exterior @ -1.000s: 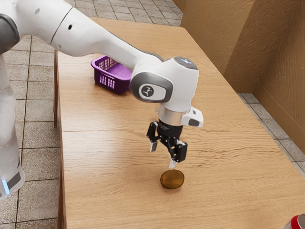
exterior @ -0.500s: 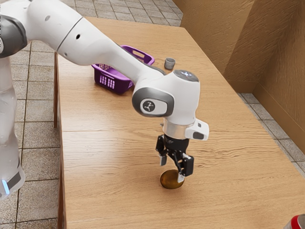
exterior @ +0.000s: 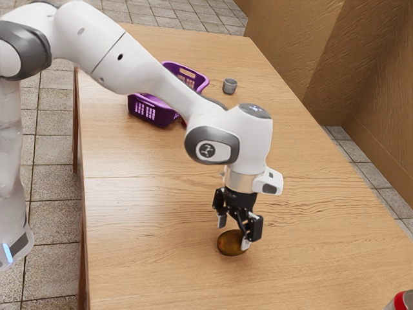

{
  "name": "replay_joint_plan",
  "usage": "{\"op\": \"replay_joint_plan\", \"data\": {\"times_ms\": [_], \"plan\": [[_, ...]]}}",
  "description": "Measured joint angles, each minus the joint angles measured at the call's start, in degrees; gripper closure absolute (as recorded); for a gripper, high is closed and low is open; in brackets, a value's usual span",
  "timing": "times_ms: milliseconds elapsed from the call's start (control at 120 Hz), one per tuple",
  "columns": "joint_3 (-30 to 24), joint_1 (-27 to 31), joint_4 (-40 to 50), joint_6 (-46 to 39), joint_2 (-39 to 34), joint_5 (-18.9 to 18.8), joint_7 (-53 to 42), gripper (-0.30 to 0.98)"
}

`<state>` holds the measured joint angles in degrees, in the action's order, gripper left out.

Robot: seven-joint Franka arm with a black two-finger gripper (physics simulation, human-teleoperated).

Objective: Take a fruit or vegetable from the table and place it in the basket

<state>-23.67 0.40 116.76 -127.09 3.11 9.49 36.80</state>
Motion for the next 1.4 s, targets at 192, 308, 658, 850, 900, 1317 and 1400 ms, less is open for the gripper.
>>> {"op": "replay_joint_plan", "data": {"times_ms": [192,308,658,850,900,1317,1400], "plan": [[0.03,0.37,0.0,-1.06,0.6,-0.04,-0.31,0.0],[0.03,-0.51,0.04,-1.67,0.9,-0.01,-0.45,0.01],[0.03,-0.24,0.07,-3.72,3.37,0.14,-0.68,0.15],[0.36,-0.18,0.07,-4.89,3.25,-0.1,-0.15,0.38],[0.42,-0.11,0.07,-5.05,2.99,-0.28,0.14,0.41],[25.5,3.72,0.28,-4.89,-8.91,-4.7,-2.29,0.44],[29.69,12.81,0.25,-4.85,-9.84,-4.77,-4.35,0.41]]}}
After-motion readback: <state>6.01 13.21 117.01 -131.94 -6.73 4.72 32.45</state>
